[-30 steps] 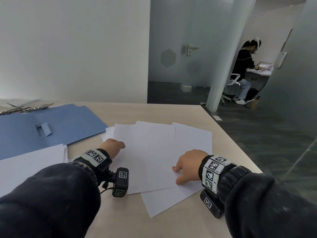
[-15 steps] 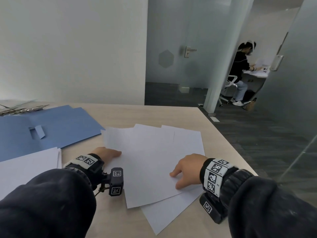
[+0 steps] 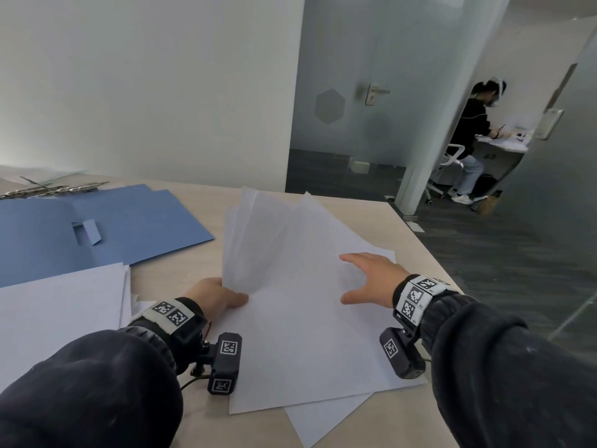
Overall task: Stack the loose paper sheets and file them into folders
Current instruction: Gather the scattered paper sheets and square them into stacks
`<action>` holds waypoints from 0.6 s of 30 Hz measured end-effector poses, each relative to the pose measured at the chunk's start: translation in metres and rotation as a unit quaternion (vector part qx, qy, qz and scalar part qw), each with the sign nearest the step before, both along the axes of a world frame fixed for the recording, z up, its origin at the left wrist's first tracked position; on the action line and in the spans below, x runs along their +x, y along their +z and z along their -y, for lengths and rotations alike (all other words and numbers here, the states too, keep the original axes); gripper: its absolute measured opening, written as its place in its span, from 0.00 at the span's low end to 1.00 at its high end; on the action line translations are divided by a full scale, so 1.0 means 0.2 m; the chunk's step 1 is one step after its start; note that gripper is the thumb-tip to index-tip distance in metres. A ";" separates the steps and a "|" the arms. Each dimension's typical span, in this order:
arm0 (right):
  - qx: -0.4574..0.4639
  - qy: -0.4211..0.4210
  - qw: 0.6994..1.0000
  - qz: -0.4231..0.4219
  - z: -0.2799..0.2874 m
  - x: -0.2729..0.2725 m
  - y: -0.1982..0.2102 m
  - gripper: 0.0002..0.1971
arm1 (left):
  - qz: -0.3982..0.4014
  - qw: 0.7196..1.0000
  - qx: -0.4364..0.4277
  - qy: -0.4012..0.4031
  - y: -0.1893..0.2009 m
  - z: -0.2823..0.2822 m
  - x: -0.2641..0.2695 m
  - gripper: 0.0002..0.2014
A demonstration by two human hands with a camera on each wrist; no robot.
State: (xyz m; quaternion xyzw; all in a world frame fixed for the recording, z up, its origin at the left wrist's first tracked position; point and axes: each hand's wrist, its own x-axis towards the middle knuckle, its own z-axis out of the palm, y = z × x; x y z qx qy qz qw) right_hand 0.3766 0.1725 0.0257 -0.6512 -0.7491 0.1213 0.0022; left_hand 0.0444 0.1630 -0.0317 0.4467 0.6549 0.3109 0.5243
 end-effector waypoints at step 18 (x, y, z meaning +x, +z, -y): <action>-0.047 -0.075 0.996 -0.017 -0.02 0.00 -0.03 0.06 | 0.104 0.993 -0.028 0.057 0.00 0.03 -0.01 0.06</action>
